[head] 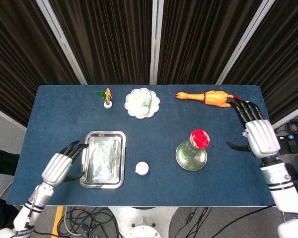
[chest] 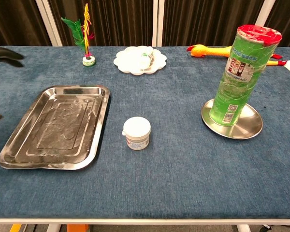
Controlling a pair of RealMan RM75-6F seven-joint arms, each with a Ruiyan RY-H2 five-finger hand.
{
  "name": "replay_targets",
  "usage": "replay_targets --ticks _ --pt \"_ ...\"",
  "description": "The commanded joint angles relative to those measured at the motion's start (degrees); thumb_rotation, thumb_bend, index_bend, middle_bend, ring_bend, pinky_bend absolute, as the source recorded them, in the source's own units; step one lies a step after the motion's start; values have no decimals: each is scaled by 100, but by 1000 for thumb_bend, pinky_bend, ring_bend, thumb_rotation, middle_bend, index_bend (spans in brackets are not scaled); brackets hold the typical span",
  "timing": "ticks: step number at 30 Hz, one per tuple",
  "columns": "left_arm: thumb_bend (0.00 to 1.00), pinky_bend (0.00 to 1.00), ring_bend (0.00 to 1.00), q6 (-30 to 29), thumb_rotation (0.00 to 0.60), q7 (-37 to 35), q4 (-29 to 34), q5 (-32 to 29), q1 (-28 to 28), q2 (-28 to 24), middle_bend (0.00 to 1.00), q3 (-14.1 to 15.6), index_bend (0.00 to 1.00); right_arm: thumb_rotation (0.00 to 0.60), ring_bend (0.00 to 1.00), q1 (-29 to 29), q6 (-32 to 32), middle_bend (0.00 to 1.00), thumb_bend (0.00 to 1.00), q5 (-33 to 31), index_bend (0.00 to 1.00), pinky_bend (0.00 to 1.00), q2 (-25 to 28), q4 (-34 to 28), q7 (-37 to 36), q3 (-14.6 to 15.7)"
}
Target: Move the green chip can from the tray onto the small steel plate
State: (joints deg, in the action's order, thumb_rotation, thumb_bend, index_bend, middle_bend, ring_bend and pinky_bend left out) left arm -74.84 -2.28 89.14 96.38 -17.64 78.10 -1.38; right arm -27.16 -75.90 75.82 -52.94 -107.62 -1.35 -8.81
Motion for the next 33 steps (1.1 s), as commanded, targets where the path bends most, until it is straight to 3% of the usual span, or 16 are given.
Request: replay_targets --ticks 1,9,16,33 --pt "173 294 68 331 600 249 176 127 -305 240 139 -45 120 600 0 265 -136 8 2 143 0 8 -52 431 -454 27" --pt "174 293 68 1055 600 697 180 110 -896 794 139 -105 120 600 0 460 -66 8 5 315 0 8 -402 1027 -824 166" --pt "174 292 68 1484 600 812 -3 -109 -1280 1183 139 -193 119 600 0 844 -377 8 6 514 0 8 -722 1461 -1068 344" --pt "174 300 69 2110 600 990 -684 -167 -2151 1830 166 -283 136 600 0 1025 -216 7 25 553 0 8 -847 1877 -1485 288"
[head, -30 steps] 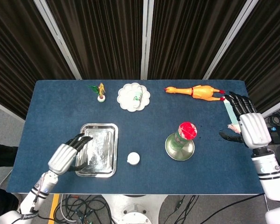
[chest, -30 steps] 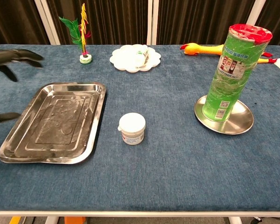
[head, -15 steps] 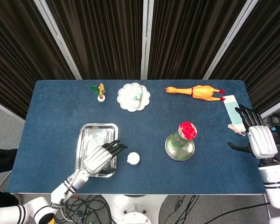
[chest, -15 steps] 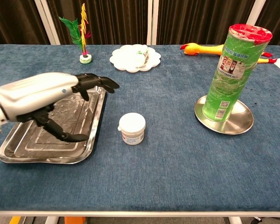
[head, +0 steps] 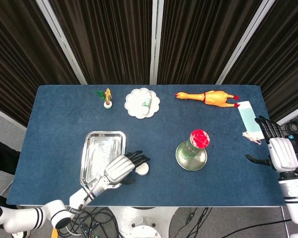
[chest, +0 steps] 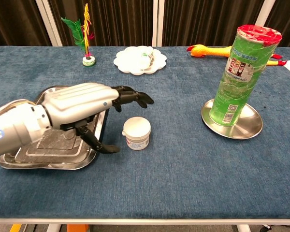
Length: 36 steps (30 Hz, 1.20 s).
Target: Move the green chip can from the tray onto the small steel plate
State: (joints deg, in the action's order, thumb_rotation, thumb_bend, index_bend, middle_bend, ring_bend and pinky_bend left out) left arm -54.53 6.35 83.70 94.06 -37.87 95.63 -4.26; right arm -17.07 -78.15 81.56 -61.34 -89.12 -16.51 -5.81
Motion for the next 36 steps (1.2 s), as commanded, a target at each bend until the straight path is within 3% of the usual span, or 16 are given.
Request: replay_targets --ticks 1,13,22,36 --pt "175 302 69 114 600 158 -203 74 -184 105 171 10 141 600 0 36 5 7 33 -45 0 8 -13 43 64 -21" --pt "190 417 198 18 600 212 -579 151 -443 302 273 115 248 600 0 177 68 8 54 -125 0 8 -33 238 -191 -84" --pt "276 487 253 168 600 193 -709 -81 -613 383 301 75 293 600 0 231 118 8 57 -121 0 8 -56 313 -274 -111" --pt "338 578 353 -231 600 205 -865 -23 -594 434 373 186 386 600 0 249 250 13 59 -127 0 10 -111 378 -282 -140"
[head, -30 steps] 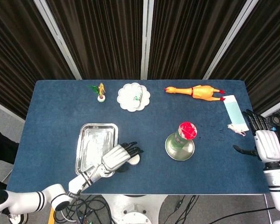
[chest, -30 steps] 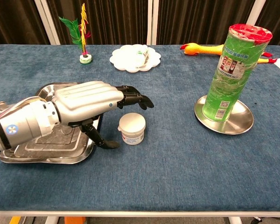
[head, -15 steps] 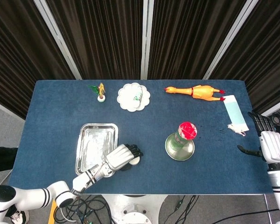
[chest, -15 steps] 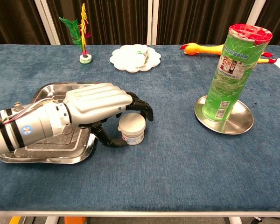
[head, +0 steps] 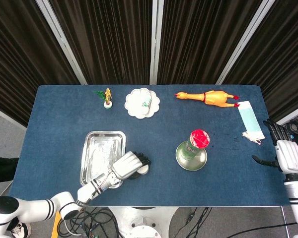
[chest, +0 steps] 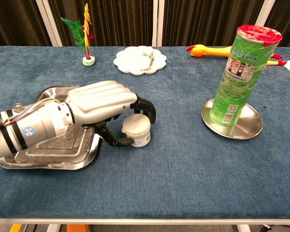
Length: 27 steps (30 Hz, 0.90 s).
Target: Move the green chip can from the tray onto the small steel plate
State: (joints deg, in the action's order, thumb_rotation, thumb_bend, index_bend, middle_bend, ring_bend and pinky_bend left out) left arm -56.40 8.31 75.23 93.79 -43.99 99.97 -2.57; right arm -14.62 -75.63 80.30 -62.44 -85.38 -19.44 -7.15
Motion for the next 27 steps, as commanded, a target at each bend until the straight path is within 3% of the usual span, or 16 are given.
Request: replay_targets --ticks 1,9,16,27 --pt "339 581 356 -79 600 8 3 9 23 -22 377 23 390 600 0 11 -9 13 59 -5 0 12 -4 8 21 -14" --pt "342 594 373 -446 600 332 563 -18 166 -676 396 -44 409 600 0 -4 -11 14 64 31 0 16 8 -53 54 -66" --pt "343 594 373 -711 600 589 1033 -490 619 -1445 397 8 410 600 0 -35 34 16 64 60 0 16 21 -158 157 -83" --pt "341 577 368 -928 600 251 571 -711 1109 -1424 382 277 377 600 0 -33 1 18 71 168 0 21 57 -439 367 -61"
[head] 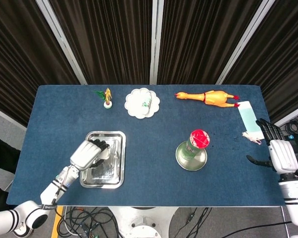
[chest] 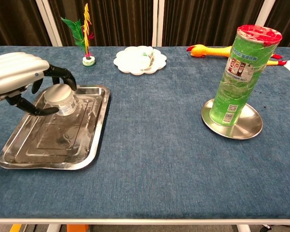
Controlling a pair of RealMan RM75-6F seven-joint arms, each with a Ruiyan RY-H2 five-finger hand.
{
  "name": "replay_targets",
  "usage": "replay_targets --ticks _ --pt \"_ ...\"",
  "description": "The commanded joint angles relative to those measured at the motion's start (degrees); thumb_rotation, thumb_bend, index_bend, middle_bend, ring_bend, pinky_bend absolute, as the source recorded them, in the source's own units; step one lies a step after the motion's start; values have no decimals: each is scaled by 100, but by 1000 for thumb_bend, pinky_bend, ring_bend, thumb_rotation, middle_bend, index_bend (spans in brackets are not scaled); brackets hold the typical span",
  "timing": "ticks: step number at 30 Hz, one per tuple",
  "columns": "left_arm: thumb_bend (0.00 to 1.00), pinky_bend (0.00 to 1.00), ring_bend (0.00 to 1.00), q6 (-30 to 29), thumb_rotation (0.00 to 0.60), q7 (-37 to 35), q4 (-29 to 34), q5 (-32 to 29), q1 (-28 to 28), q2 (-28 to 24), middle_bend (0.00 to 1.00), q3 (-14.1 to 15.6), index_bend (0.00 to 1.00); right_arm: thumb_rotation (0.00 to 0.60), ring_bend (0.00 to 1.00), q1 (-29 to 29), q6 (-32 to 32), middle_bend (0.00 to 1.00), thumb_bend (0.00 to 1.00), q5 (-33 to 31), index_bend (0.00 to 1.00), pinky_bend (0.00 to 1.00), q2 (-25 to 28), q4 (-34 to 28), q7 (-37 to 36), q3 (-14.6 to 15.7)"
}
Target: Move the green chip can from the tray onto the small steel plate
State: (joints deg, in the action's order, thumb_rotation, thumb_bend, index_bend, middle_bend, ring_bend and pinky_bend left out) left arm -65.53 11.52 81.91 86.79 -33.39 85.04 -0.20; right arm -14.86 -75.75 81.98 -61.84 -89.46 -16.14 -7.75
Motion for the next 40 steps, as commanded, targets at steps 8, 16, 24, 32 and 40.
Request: replay_targets --ticks 8,16,24,32,40 --pt "312 523 265 74 600 -194 -264 -2 99 205 259 95 178 600 0 -16 74 18 70 -51 0 21 -32 -37 119 3" --pt "281 391 105 -102 600 43 -83 -82 245 85 132 33 106 600 0 20 41 19 69 -35 0 21 -32 -9 60 11" --pt "251 326 101 -1744 600 92 281 -214 1210 -343 132 -143 106 600 0 420 -560 11 63 252 0 21 -114 182 256 243" --pt "202 272 88 -2435 600 -342 59 -647 2145 -622 132 -16 106 600 0 970 -1099 0 54 246 0 0 -710 995 766 524" --pt "179 249 80 -2546 600 -765 -350 -549 2593 -565 132 190 106 600 0 1183 -991 0 54 111 0 0 -865 1139 1185 669"
